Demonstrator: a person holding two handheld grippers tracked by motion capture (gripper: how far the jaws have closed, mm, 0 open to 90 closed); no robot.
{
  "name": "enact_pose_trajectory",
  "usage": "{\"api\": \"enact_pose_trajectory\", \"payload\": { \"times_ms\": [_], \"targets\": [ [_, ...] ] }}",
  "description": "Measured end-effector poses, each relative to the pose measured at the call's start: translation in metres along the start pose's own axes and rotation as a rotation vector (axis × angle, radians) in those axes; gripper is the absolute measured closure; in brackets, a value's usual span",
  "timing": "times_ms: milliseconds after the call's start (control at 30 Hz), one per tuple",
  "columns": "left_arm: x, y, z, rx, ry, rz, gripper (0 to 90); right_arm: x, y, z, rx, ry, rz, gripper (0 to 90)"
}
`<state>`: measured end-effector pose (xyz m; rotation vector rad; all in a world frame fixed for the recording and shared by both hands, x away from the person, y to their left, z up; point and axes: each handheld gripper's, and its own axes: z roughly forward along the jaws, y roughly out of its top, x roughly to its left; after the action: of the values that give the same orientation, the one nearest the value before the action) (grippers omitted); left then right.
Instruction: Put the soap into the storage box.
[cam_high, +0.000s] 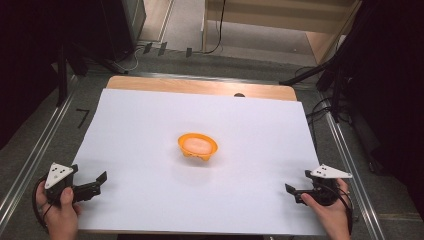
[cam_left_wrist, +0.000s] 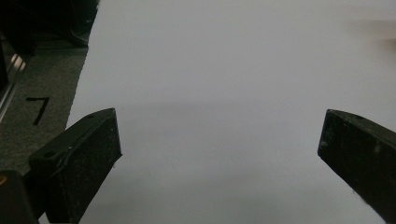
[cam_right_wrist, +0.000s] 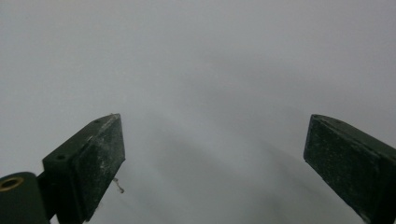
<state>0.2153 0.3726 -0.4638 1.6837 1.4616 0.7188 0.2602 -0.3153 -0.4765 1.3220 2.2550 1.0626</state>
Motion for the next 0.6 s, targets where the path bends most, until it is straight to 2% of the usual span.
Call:
{"api": "enact_pose_trajectory", "payload": {
  "times_ms": [367,600],
  "targets": [
    [0.001,0.000,0.000,-0.004,0.001,-0.006,0.0,-0.013,-0.020,-0.018,-0.031,-0.032,0.051,4.4],
    [0.001,0.000,0.000,-0.005,0.002,-0.008,0.0,-0.016,-0.033,-0.026,-0.043,-0.047,0.077,4.3]
  ]
}}
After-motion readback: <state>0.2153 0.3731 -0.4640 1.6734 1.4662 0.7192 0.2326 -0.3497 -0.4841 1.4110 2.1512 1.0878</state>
